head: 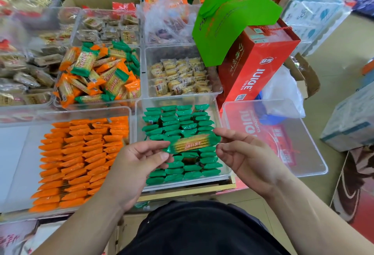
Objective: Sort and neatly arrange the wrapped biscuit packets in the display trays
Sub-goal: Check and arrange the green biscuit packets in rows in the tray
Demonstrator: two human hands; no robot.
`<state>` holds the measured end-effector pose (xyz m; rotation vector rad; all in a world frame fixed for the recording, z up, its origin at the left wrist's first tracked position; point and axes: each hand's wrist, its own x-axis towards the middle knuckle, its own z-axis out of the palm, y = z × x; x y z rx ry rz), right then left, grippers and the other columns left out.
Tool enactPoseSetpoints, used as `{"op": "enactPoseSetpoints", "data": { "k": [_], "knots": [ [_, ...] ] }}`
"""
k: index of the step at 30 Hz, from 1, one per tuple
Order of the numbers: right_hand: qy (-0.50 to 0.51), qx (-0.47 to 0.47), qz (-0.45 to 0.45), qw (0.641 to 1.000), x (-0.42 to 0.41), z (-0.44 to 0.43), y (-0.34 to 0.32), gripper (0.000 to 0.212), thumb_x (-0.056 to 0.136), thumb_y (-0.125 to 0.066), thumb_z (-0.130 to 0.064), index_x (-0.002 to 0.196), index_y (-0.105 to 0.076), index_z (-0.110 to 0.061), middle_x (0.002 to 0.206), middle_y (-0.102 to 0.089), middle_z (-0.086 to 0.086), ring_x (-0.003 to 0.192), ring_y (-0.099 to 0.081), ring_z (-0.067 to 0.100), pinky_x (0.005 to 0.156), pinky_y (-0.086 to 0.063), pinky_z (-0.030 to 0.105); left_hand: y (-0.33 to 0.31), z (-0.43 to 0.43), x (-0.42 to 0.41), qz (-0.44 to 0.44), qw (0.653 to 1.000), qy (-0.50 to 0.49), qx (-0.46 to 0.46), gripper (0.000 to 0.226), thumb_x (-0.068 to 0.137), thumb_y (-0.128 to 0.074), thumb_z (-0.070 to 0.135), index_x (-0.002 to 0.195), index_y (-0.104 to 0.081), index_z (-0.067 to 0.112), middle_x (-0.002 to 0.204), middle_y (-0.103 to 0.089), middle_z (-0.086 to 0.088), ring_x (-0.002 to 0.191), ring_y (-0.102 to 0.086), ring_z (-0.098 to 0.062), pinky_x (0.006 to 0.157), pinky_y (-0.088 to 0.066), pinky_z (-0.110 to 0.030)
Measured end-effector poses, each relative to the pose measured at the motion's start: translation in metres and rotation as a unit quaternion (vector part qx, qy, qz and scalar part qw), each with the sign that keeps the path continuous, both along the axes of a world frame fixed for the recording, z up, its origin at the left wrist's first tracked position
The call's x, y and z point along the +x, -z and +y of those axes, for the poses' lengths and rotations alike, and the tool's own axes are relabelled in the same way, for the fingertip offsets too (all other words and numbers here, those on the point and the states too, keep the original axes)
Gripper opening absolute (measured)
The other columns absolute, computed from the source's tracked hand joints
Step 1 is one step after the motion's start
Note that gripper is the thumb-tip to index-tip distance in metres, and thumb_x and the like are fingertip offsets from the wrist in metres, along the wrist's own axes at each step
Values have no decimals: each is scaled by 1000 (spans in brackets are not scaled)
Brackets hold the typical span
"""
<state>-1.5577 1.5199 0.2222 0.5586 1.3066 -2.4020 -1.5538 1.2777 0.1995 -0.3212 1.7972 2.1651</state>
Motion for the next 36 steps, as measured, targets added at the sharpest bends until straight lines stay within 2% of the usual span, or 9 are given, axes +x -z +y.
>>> {"op": "enactPoseSetpoints", "data": {
  "k": [3, 5, 11, 15, 19, 22, 26, 31, 36],
  "knots": [
    [-59, 126, 7, 990, 1, 0, 1, 20, 73, -73, -8, 91, -71, -1, 75, -63, 10, 60, -57, 14, 52, -50, 23, -1, 1, -4, -15, 1000, -25, -9, 6, 82, -69, 4, 87, -72, 1, 69, -68, -12, 59, -65, -20, 45, -47, -24],
    [-76, 178, -7, 981, 0, -2, 6, 12, 79, -74, -16, 80, -67, -6, 68, -51, 10, 53, -43, 13, 47, -37, 22, -1, 0, -8, -52, 998, -22, 1, 16, 73, -72, 17, 77, -69, 2, 62, -60, -10, 49, -57, -16, 40, -39, -23],
    [-37, 25, -108, 993, -2, -9, 17, 21, 78, -67, -12, 65, -51, -17, 58, -28, -2, 44, -27, 8, 38, -22, 18, 5, 2, -13, -146, 988, -7, 51, 17, 69, -73, 18, 78, -67, 4, 57, -49, -5, 46, -45, -15, 38, -33, -21],
    [-43, 53, -109, 992, -1, -7, 24, 23, 89, -64, -13, 68, -56, -19, 52, -25, -5, 39, -21, 6, 34, -18, 17, 9, 3, -15, -132, 991, -17, 23, 12, 78, -72, 14, 66, -73, 16, 53, -49, -5, 42, -45, -16, 37, -31, -23],
    [-55, 169, -76, 981, -4, -5, 23, 11, 100, -58, -14, 88, -59, -13, 57, -53, 4, 44, -46, 14, 40, -38, 22, 9, 9, -16, -62, 995, -3, -73, 6, 92, -67, 7, 94, -73, 9, 68, -70, -12, 46, -58, -21, 39, -39, -26],
    [-12, 132, -98, 986, -9, -5, 24, 13, 102, -52, -16, 108, -61, -9, 92, -74, 22, 76, -74, 32, 55, -58, 30, 12, 18, -18, -9, 990, 36, -135, 12, 91, -67, 2, 98, -72, 11, 81, -77, -8, 68, -73, -22, 53, -55, -27],
    [18, 101, -105, 989, -15, 2, 31, 20, 102, -53, -29, 106, -63, -12, 106, -73, 23, 90, -74, 34, 58, -59, 30, 24, 27, -23, 55, 972, 112, -201, 25, 87, -73, 3, 92, -75, 28, 86, -76, 13, 84, -73, -6, 73, -57, -18],
    [42, 211, -82, 973, -25, 16, 57, 16, 94, -66, -5, 105, -57, -13, 101, -72, 22, 81, -74, 26, 61, -59, 28, 52, 35, -36, 86, 948, 186, -243, 37, 90, -69, 3, 101, -70, 38, 95, -74, 19, 92, -66, 6, 82, -51, -8],
    [-36, 389, 14, 920, -31, 25, 87, 44, 89, -75, -14, 128, -59, -24, 99, -75, 7, 83, -74, 20, 72, -62, 36, 109, 37, -61, 120, 866, 201, -443, 29, 91, -71, 23, 119, -67, 31, 94, -59, 16, 85, -56, -4, 71, -43, -17]
  ]
}}
